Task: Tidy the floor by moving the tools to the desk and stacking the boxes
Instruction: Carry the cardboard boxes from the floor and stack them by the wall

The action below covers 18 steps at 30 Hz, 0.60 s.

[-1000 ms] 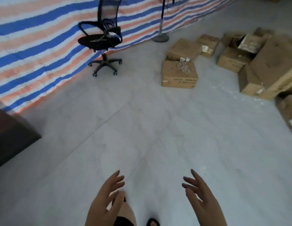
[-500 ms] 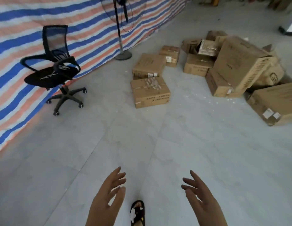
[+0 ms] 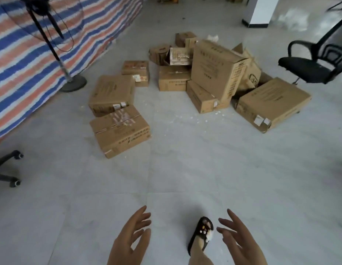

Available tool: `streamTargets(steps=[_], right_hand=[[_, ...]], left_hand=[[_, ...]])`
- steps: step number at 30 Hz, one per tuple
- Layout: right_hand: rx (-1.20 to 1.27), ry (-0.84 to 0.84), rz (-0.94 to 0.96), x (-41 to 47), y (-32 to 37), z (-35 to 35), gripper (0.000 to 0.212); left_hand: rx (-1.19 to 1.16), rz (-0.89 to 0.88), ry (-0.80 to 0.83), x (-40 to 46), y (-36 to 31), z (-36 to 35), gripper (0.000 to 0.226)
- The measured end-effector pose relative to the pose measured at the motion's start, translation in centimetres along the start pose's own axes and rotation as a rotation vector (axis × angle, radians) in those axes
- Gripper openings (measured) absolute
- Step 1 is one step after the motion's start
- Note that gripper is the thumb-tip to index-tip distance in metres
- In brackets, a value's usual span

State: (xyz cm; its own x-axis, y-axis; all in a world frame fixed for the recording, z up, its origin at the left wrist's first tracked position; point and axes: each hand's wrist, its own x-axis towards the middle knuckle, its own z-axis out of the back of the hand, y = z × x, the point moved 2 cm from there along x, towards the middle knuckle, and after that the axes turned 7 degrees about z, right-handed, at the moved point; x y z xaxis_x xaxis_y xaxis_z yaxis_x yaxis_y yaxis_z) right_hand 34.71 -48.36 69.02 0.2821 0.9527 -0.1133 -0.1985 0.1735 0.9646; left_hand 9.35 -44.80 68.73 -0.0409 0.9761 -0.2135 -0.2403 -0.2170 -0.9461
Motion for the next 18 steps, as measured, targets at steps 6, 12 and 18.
streamTargets(steps=[6, 12, 18], right_hand=[[-0.041, -0.078, 0.030, 15.7, 2.1, 7.7, 0.049], [-0.061, -0.095, -0.043, 27.1, 1.7, 12.0, 0.049], [-0.083, -0.136, -0.080, 40.5, 0.5, 14.0, 0.048]], left_hand=[[-0.017, -0.012, 0.067, 13.2, -7.5, -10.9, 0.042], [-0.050, 0.024, 0.099, 23.3, -11.1, -17.8, 0.051], [0.001, 0.064, 0.140, 36.4, -14.3, -23.9, 0.046]])
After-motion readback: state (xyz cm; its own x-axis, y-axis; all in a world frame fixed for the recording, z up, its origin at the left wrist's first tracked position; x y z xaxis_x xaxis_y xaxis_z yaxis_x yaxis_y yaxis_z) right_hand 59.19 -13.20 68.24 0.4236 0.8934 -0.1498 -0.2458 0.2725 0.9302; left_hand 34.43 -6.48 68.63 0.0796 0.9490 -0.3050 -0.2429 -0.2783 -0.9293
